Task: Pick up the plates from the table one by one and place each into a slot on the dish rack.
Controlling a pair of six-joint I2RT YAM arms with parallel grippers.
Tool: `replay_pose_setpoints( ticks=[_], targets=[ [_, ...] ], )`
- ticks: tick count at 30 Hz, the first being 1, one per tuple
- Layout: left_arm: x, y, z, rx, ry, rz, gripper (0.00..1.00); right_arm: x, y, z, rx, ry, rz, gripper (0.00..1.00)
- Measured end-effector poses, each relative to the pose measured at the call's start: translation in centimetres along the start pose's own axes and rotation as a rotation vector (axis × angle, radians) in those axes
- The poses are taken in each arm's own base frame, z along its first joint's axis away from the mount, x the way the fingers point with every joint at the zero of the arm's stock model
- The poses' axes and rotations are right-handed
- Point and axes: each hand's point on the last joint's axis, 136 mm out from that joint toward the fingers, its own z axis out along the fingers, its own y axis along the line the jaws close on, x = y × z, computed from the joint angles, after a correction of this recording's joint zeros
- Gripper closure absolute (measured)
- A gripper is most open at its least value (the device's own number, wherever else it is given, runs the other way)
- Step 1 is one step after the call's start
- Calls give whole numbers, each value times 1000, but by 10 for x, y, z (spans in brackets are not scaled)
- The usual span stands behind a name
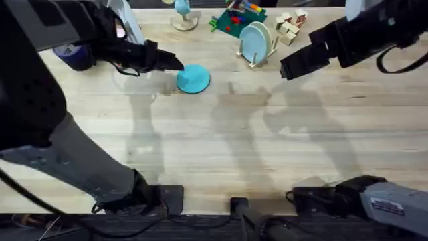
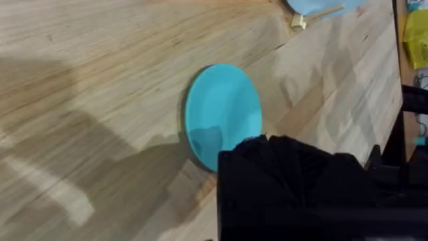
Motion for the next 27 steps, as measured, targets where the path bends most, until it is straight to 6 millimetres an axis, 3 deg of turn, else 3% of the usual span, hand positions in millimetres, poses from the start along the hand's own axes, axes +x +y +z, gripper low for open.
replay_pose_setpoints(
  ticks=[17, 27],
  targets=[
    [21, 37, 31, 35, 57, -90, 962, 0, 0, 0, 0, 0, 1, 5],
    [15, 42, 38, 94, 25, -109, 962, 0, 0, 0, 0, 0, 19, 5]
  ],
)
